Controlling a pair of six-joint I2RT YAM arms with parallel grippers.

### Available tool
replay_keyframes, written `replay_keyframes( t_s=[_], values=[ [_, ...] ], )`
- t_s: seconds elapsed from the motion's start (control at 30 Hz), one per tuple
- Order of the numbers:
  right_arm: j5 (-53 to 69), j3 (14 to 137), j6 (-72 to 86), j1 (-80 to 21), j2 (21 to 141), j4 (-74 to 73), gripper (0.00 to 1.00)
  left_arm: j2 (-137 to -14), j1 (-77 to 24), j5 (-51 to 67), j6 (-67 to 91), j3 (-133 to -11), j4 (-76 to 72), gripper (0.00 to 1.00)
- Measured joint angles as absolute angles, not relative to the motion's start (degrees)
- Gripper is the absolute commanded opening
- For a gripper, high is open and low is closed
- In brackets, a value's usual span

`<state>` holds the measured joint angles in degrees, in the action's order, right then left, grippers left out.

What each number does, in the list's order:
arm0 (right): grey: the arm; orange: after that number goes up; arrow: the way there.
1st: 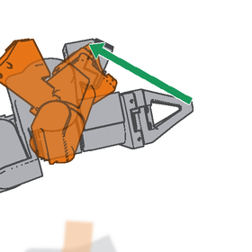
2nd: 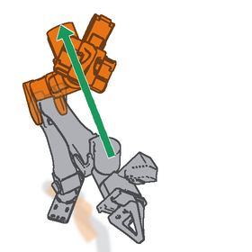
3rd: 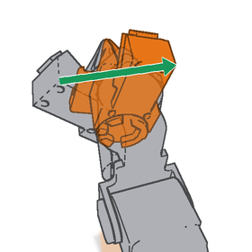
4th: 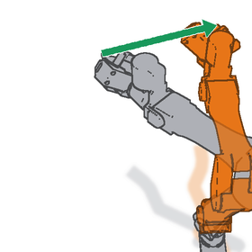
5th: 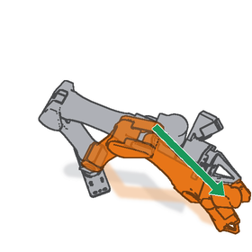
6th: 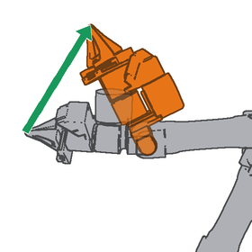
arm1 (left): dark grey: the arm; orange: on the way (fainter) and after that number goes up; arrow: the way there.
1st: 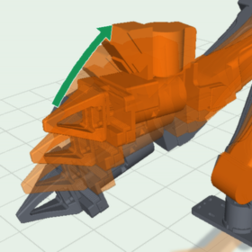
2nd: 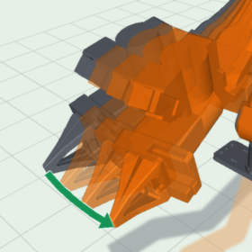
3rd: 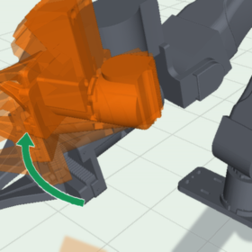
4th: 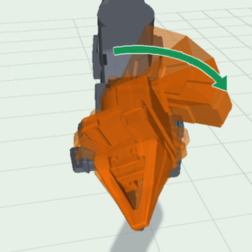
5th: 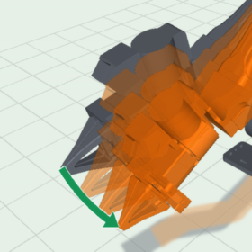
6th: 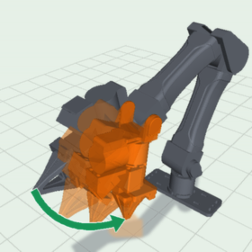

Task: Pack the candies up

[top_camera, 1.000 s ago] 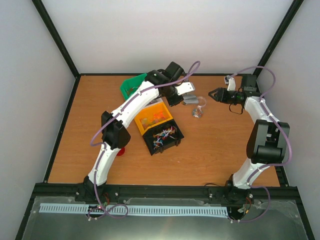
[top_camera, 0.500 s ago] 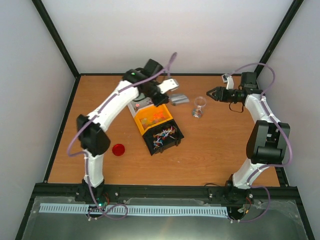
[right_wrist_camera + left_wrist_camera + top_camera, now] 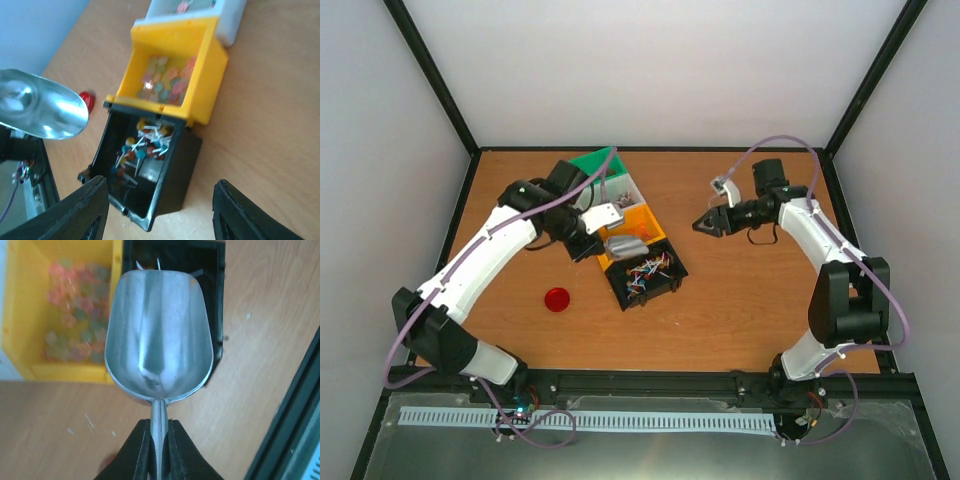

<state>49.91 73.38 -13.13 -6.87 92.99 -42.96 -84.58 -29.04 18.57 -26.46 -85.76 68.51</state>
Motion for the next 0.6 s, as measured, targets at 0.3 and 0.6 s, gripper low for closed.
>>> replay_keyframes(
  t_s=[0.3,0.6],
  values=[
    [47.16,69.97,-13.82,-11.68,94.06,-45.23,0.54,-85.10,-30.26,13.58,-26.46,-83.00,77.10,0.01],
    [43.09,69.32,-10.94,-16.51,95.98,-44.42,0.53,-94.43,-35.20,6.72,-21.56,-89.69,81.67,0.01]
  ],
)
